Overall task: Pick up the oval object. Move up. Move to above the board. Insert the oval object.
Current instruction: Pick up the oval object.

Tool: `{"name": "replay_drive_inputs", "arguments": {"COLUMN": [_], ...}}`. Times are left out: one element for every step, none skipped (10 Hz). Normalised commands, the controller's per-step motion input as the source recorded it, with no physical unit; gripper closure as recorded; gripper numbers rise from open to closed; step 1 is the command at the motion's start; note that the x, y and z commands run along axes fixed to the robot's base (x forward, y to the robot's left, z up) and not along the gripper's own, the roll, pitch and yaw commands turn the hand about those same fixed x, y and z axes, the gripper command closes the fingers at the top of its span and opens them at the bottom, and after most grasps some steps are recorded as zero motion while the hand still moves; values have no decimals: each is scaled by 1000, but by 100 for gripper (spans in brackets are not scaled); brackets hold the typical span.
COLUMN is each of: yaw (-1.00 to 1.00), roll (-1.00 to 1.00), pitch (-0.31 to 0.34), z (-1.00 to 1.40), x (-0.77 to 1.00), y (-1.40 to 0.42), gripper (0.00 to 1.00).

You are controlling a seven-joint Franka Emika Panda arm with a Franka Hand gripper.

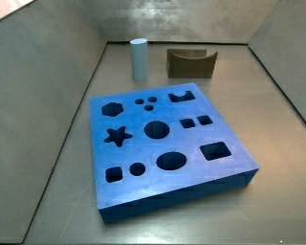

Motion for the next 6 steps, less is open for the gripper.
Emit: {"name": "replay_drive_inputs", "arguments": {"yaw": [69,29,-797,-923,-943,-943], "roll": [-59,0,0,0,0,0], "pitch": [-41,-40,-16,-11,-26,-29], "z": [-51,0,-366,-297,-309,-317], "x": [-94,-89,0,0,0,0], "y": [0,-6,-320,-231,-220,-209], "gripper": [0,0,0,0,0,0]}}
